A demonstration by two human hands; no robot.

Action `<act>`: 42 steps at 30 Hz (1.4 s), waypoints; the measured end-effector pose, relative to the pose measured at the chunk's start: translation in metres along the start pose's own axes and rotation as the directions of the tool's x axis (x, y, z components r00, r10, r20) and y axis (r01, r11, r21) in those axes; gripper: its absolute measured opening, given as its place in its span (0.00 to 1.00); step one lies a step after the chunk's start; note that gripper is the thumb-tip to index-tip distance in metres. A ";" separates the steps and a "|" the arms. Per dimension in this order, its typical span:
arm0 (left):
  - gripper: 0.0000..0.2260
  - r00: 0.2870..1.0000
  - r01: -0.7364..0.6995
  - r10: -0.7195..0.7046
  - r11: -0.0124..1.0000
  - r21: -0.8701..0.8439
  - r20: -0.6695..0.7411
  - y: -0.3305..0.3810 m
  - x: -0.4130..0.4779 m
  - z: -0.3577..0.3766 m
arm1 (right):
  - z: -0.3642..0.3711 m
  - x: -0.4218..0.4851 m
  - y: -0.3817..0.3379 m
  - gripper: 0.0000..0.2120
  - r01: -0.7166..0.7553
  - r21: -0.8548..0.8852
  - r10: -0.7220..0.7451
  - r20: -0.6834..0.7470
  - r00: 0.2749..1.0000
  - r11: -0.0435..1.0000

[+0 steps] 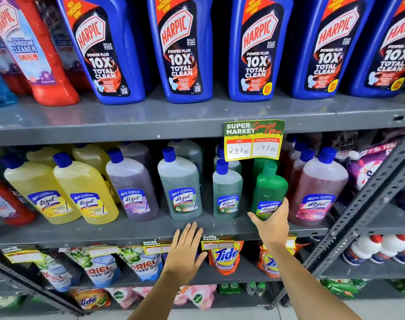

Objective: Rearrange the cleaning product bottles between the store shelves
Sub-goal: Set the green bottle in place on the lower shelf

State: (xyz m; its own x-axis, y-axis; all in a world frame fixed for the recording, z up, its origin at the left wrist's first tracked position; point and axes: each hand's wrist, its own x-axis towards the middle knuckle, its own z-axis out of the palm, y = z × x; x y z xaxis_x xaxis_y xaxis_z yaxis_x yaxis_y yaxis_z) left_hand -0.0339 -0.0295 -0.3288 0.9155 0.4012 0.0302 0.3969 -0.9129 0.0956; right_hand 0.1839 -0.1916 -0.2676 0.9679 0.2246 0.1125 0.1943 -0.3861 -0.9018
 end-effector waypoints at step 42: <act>0.25 0.558 -0.052 0.097 0.995 0.082 -0.824 -0.036 -0.029 -0.274 | -0.038 -0.062 -0.293 0.28 0.973 -0.092 -0.942 -0.284 0.180 0.214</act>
State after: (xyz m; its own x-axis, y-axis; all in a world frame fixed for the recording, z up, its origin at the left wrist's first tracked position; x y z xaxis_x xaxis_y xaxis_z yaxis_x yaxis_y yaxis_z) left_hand -0.0925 0.0121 -0.0605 0.4954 0.1976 0.8459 0.3528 -0.9356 0.0119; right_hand 0.0728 -0.1264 0.0055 0.0368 0.1496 0.9881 0.9975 0.0539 -0.0453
